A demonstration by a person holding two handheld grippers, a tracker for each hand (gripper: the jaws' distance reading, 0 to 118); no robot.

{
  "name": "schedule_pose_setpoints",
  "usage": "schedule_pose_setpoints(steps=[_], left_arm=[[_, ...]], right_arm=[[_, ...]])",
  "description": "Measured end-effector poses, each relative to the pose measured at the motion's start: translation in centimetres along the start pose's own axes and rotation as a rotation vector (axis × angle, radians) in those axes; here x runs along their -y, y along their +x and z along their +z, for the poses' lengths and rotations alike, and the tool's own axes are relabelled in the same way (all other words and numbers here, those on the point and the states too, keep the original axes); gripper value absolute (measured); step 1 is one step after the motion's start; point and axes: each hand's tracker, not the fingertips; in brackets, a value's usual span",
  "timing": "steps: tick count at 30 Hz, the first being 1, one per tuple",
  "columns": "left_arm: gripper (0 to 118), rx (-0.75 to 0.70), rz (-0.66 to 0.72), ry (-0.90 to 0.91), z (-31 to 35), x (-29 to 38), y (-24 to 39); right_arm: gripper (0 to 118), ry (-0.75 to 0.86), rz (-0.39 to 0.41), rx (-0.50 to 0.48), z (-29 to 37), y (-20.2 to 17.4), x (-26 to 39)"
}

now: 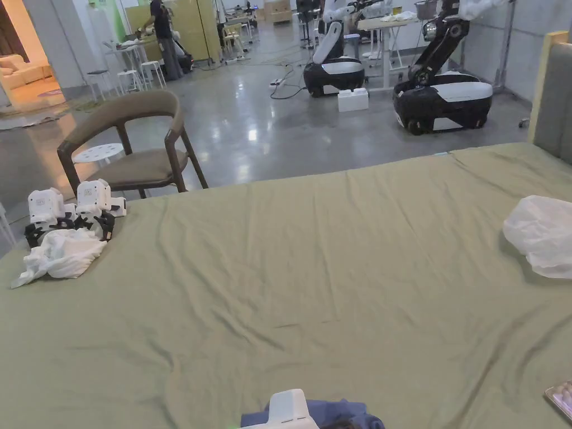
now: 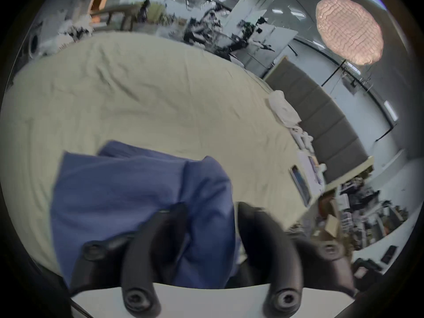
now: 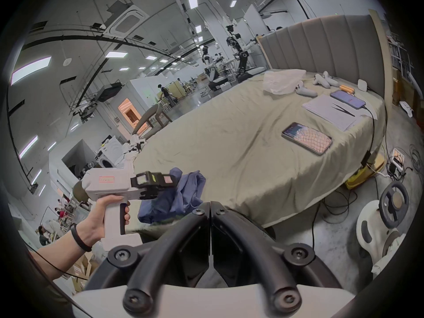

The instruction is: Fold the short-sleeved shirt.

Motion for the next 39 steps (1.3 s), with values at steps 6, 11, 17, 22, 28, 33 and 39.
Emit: schedule_pose_setpoints(steps=[6,11,17,22,28,33,39], left_arm=[[10,-0.004,0.086,0.143,3.8,-0.3,-2.6],[3,0.022,0.116,0.049,0.4,1.2,-2.9],[2,-0.053,0.036,0.042,-3.0,2.9,-1.9],[42,-0.013,0.025,0.141,1.8,1.2,-1.4],[78,-0.020,0.064,0.302,10.5,-0.3,-5.3],[85,0.054,0.230,0.220,12.2,0.4,-11.5],[95,0.061,0.317,0.196,9.8,1.6,-14.9]], right_arm=[[0,-0.046,-0.028,0.016,-0.9,1.5,0.9],[0,-0.063,-0.013,0.008,-1.3,1.2,0.7],[0,-0.100,-0.010,-0.029,-2.5,0.2,0.7],[0,-0.156,-0.004,-0.202,-7.1,-2.3,-1.0],[0,-0.291,0.085,-0.279,-17.5,-6.6,-4.4],[0,-0.426,0.157,-0.095,-26.5,-7.9,-4.3],[0,-0.539,0.123,-0.025,-29.6,-6.3,-3.3]])
